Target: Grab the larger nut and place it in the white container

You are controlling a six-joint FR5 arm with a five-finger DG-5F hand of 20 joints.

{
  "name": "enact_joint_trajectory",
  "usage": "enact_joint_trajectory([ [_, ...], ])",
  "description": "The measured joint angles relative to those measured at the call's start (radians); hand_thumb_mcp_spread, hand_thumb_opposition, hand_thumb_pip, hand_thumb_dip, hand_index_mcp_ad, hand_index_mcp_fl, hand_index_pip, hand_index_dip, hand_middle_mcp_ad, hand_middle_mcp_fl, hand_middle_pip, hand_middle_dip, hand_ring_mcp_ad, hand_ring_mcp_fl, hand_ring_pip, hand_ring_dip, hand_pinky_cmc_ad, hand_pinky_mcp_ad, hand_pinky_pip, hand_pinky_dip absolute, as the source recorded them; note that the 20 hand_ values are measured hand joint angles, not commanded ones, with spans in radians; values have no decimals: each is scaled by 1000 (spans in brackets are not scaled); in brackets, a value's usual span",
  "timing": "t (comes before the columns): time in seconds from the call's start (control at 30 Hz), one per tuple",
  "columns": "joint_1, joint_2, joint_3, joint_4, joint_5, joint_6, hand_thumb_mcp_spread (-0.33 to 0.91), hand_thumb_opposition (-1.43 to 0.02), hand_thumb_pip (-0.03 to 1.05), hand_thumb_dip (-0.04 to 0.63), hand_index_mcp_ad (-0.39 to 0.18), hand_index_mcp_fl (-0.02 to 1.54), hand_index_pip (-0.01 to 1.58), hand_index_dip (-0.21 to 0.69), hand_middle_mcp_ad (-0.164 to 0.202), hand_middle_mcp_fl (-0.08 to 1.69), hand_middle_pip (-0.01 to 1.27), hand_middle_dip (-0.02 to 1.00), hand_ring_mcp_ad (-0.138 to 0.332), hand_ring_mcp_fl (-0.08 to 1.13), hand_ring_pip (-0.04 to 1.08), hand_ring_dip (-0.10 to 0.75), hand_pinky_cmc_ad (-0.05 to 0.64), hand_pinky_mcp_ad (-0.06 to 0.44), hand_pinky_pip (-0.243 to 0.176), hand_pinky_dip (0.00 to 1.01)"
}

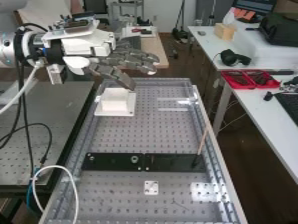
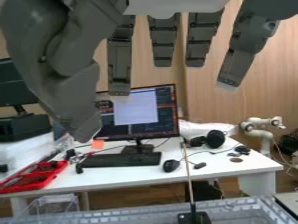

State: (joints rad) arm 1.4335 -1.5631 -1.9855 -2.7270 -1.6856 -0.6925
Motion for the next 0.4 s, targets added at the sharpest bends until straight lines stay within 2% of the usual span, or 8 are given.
enact_joint_trajectory([
  [0.4,6,-5,9,-3,13,-11,225,-867,792,206,-168,16,1079,-120,86,0,138,209,147,0,168,126,353,312,-105,841],
])
